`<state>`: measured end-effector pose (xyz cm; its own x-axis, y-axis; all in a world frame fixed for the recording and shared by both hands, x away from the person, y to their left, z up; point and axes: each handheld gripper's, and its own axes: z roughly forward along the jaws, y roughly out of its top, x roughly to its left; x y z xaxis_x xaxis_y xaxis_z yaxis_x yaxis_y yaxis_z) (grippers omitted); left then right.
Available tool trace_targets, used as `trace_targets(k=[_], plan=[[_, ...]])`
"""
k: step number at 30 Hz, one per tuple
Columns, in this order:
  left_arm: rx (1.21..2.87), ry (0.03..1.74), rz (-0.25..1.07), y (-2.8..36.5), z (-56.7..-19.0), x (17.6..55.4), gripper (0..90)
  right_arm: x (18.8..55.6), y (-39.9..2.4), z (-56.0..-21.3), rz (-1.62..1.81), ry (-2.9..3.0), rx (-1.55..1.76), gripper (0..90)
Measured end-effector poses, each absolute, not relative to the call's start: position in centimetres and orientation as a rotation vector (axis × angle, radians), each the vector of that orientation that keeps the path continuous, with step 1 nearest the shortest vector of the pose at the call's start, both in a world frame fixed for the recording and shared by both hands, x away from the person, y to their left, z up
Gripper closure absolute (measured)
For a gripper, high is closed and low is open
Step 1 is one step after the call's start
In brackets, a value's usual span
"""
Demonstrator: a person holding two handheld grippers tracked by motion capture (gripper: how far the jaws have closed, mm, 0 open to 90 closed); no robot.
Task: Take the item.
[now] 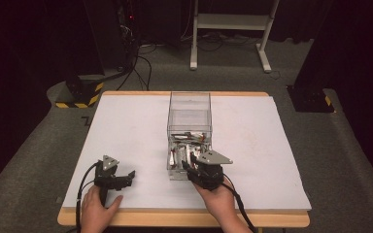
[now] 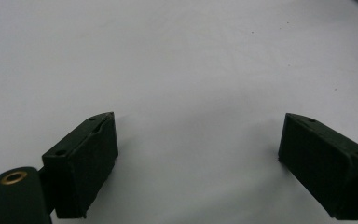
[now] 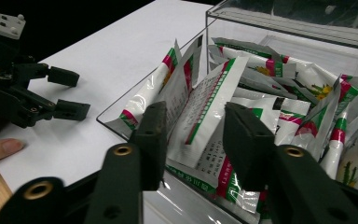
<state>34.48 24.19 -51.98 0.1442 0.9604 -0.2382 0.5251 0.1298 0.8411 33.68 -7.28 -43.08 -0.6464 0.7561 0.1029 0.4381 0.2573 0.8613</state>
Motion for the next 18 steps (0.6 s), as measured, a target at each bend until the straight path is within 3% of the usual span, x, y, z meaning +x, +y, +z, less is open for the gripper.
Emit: trace_targets(k=[13,18], plan=[[1.517,1.504,0.608,24.18,-51.98,34.48,11.9,33.98,-7.19,-43.34,1.339,2.217,1.134,62.0],[1.519,1.504,0.608,24.19,-51.98,34.48,11.8,34.09,-6.96,-43.46,1.327,2.227,1.134,70.2]])
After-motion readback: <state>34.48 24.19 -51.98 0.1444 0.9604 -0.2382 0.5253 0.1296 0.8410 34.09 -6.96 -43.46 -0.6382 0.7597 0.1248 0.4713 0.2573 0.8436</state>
